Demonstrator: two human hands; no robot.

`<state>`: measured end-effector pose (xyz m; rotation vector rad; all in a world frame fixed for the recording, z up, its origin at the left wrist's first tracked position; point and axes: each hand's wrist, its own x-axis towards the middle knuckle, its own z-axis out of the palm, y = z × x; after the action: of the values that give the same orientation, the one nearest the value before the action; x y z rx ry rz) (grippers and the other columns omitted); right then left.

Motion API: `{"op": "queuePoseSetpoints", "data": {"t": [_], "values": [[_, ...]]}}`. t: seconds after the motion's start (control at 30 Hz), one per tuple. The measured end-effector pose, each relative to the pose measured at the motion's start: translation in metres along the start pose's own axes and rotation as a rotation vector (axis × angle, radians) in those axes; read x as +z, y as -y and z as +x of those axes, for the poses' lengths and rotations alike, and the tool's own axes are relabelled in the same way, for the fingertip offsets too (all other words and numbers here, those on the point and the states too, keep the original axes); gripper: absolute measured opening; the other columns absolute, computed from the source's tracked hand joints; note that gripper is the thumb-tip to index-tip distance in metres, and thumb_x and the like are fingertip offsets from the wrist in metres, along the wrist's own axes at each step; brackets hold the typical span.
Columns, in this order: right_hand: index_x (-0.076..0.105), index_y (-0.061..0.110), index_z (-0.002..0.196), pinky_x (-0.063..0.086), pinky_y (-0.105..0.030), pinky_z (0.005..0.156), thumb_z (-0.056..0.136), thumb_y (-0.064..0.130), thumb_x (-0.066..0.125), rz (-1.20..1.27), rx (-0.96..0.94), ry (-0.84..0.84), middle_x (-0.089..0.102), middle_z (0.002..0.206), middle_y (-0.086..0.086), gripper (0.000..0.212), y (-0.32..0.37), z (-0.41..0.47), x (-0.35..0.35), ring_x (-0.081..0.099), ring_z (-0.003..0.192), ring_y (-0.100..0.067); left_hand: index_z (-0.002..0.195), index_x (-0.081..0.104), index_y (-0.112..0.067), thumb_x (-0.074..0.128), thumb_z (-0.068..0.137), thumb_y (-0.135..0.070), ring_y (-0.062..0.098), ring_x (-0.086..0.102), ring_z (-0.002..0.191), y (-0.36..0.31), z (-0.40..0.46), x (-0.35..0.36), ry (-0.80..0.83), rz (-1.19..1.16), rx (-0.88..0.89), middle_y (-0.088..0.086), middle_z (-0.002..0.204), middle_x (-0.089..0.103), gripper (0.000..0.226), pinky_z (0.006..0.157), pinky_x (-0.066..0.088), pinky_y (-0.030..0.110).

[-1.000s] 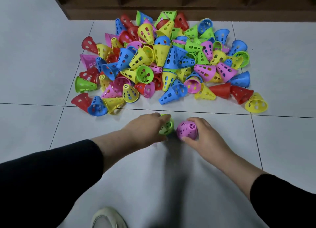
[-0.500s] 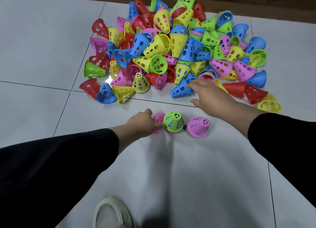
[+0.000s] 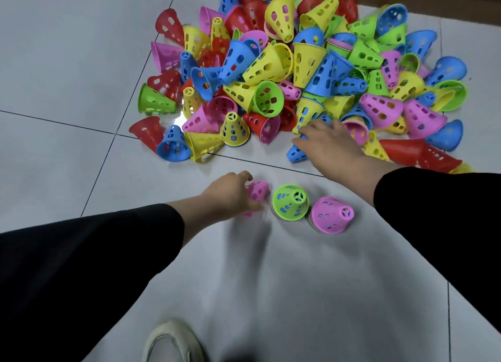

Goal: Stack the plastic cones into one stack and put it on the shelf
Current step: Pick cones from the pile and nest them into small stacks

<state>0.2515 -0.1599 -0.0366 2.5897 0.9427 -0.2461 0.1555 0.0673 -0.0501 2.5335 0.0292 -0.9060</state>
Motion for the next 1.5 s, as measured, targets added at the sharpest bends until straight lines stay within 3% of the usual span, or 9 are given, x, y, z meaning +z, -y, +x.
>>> {"op": "queuePoseSetpoints", "data": {"t": [0.1, 0.23, 0.43, 0.63, 0.73, 0.9, 1.2, 1.3, 1.5], "values": [[0.055, 0.019, 0.126, 0.035, -0.049, 0.092, 0.082, 0.009, 0.062, -0.088, -0.004, -0.009, 0.049, 0.134, -0.004, 0.046, 0.003, -0.001, 0.001, 0.039, 0.127, -0.03, 0.142, 0.047, -0.02, 0.075, 0.079, -0.048, 0.027, 0.058, 0.105, 0.002, 0.003, -0.007, -0.009, 0.085, 0.0, 0.009, 0.119, 0.058, 0.074, 0.083, 0.048, 0.032], [0.053, 0.018, 0.126, 0.031, -0.055, 0.099, 0.085, 0.009, 0.059, -0.122, -0.016, 0.018, 0.05, 0.132, -0.005, 0.043, 0.006, 0.002, 0.003, 0.036, 0.13, -0.033, 0.119, 0.058, -0.017, 0.071, 0.079, -0.04, 0.024, 0.056, 0.088, -0.002, 0.004, -0.007, 0.027, 0.186, 0.024, 0.006, 0.097, 0.058, 0.048, 0.068, 0.049, 0.033], [0.059, 0.018, 0.115, 0.027, -0.058, 0.104, 0.085, 0.012, 0.06, -0.03, -0.012, -0.08, 0.058, 0.12, -0.004, 0.031, 0.009, 0.004, 0.006, 0.045, 0.123, -0.03, 0.118, 0.058, -0.011, 0.071, 0.082, -0.04, 0.023, 0.058, 0.085, 0.0, 0.003, -0.02, -0.081, 0.038, -0.023, 0.006, 0.1, 0.063, 0.048, 0.068, 0.047, 0.032], [0.054, 0.02, 0.127, 0.038, -0.045, 0.097, 0.085, 0.043, 0.071, 0.689, 0.354, -0.284, 0.06, 0.123, 0.0, 0.051, -0.015, -0.025, -0.03, 0.054, 0.115, -0.023, 0.11, 0.057, -0.019, 0.075, 0.085, -0.033, 0.007, 0.049, 0.07, -0.014, -0.023, -0.043, -0.2, -0.605, 0.019, -0.007, 0.085, 0.056, 0.034, 0.055, 0.037, 0.016], [0.057, 0.027, 0.117, 0.052, -0.04, 0.092, 0.081, 0.039, 0.076, 1.167, 0.495, -0.422, 0.066, 0.112, 0.009, 0.043, -0.022, -0.071, -0.055, 0.062, 0.103, -0.012, 0.111, 0.06, -0.02, 0.077, 0.084, -0.036, 0.013, 0.054, 0.075, -0.033, -0.044, -0.046, -0.23, -0.77, 0.093, -0.001, 0.09, 0.062, 0.036, 0.063, 0.045, 0.02], [0.054, 0.031, 0.112, 0.052, -0.027, 0.09, 0.079, 0.023, 0.081, 1.379, 0.45, -0.404, 0.066, 0.104, 0.02, 0.043, 0.007, -0.149, -0.068, 0.065, 0.1, -0.002, 0.114, 0.056, -0.027, 0.083, 0.08, -0.027, 0.01, 0.064, 0.086, -0.061, -0.075, -0.031, -0.194, -0.872, 0.273, -0.005, 0.098, 0.068, 0.043, 0.077, 0.056, 0.028], [0.046, 0.038, 0.11, 0.044, -0.019, 0.076, 0.08, 0.032, 0.076, 1.136, 0.456, -0.131, 0.057, 0.102, 0.024, 0.043, 0.046, -0.173, -0.025, 0.056, 0.095, -0.002, 0.125, 0.049, -0.029, 0.073, 0.085, -0.03, 0.017, 0.061, 0.099, -0.064, -0.077, 0.014, -0.22, -0.351, 0.326, -0.01, 0.113, 0.062, 0.047, 0.087, 0.049, 0.033], [0.051, 0.031, 0.119, 0.046, -0.027, 0.081, 0.085, 0.034, 0.071, 1.06, 0.45, -0.059, 0.057, 0.113, 0.015, 0.039, 0.049, -0.171, -0.009, 0.058, 0.1, -0.011, 0.132, 0.049, -0.028, 0.069, 0.09, -0.031, 0.022, 0.059, 0.106, -0.066, -0.07, 0.011, -0.235, -0.21, 0.303, -0.004, 0.119, 0.061, 0.046, 0.087, 0.047, 0.032], [0.056, 0.024, 0.129, 0.036, -0.019, 0.095, 0.091, 0.044, 0.061, 1.077, 0.425, -0.092, 0.055, 0.124, 0.013, 0.043, 0.042, -0.169, -0.005, 0.051, 0.117, -0.008, 0.144, 0.041, -0.028, 0.056, 0.095, -0.048, 0.026, 0.052, 0.123, -0.064, -0.058, 0.014, -0.089, -0.044, 0.247, 0.002, 0.14, 0.053, 0.055, 0.099, 0.045, 0.039]]}}
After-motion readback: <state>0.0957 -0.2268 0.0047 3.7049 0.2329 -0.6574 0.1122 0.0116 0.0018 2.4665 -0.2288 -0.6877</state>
